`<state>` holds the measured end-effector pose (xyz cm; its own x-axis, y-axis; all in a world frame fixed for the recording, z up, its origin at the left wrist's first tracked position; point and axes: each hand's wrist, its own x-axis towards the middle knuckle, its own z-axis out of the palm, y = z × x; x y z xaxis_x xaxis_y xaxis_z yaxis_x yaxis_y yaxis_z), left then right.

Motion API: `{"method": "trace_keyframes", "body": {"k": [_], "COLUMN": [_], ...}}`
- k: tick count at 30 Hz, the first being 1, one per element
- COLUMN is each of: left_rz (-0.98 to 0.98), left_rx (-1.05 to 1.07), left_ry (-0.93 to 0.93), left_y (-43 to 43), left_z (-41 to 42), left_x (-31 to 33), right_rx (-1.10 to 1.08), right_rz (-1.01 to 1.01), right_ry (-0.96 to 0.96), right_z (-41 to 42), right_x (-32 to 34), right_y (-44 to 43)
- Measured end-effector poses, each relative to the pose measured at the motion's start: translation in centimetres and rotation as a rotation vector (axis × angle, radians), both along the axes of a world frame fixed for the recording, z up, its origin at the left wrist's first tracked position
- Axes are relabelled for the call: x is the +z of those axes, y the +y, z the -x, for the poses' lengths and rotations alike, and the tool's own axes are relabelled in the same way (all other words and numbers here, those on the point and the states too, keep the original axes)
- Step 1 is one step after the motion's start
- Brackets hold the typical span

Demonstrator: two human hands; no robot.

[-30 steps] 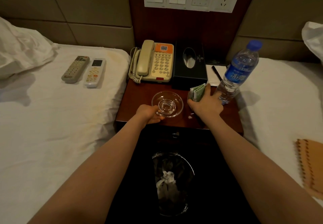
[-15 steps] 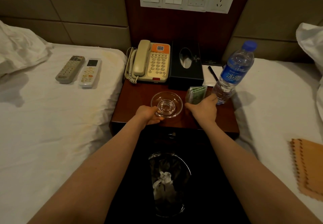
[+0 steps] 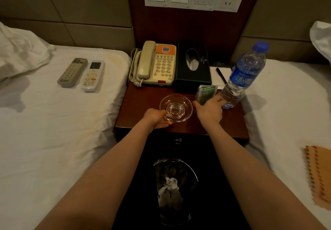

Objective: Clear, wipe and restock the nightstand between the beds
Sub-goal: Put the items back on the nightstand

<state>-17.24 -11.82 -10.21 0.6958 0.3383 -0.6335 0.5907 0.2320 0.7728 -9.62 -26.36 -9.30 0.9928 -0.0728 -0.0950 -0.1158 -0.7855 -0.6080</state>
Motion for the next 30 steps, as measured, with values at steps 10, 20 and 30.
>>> {"method": "trace_keyframes", "body": {"k": [10,20,30], "left_rz": [0.037,-0.04,-0.337], "left_rx": [0.033,-0.099,-0.159], "left_ry": [-0.011,0.024,0.049], "left_y": [-2.1,-2.0,0.1], "left_z": [-0.8,-0.3,1.0], "left_x": [0.3,1.3,4.6], "right_rx": [0.175,0.243,0.258], "right_rz": [0.277,0.475,0.329], "right_ry": [0.005,-0.059,-0.243], "right_z": [-1.1,-1.6,1.4], "right_x": [0.1,0.4,3.1], "right_y": [-2.7,-3.5,-2.1]}}
